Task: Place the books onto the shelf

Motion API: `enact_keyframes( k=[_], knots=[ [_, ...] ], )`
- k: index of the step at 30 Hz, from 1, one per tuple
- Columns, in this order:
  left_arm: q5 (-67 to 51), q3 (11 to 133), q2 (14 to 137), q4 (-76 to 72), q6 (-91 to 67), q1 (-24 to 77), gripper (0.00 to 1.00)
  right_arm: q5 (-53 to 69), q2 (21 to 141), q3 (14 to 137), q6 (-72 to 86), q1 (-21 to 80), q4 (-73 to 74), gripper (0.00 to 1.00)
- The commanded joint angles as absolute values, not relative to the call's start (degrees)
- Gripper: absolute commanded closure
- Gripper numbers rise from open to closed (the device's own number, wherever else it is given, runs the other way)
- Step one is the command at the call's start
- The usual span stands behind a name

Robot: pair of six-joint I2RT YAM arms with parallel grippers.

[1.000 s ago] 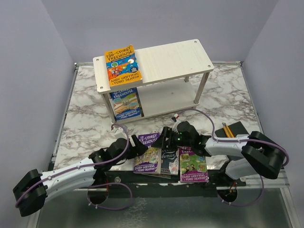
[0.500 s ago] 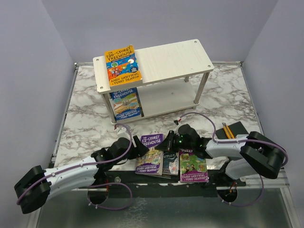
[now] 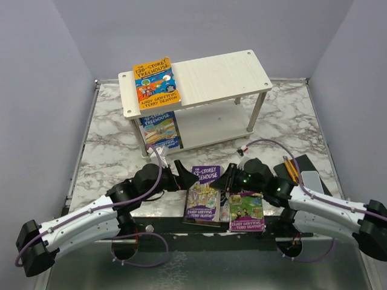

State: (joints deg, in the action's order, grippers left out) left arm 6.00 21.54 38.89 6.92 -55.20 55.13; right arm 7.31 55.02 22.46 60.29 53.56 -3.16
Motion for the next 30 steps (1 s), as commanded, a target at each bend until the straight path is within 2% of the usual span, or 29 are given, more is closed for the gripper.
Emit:
enact_keyframes(
  k=[1,10,22,27,30],
  knots=[
    [2.7,26.7,37.7,12.1,-50.6,55.0,0.04,2.9,45.6,27.3,58.4,53.8,5.8,0.99],
    [-5.3,32.9,36.0,11.4,-47.3,54.9,0.01,3.0,34.8,36.2,55.2,53.8,13.8,0.99],
    [-23.7,32.2,31.4,-3.7,-52.1,54.9,0.01,13.6,32.6,42.5,52.6,53.8,5.0,0.99],
    [-26.3,30.3,29.9,-9.0,-55.4,54.9,0.06,18.2,35.1,45.5,50.2,53.8,2.0,0.99],
    [-27.4,29.7,29.9,-10.9,-56.6,54.9,0.13,20.2,36.3,46.9,48.7,53.8,-1.3,0.99]
  ],
)
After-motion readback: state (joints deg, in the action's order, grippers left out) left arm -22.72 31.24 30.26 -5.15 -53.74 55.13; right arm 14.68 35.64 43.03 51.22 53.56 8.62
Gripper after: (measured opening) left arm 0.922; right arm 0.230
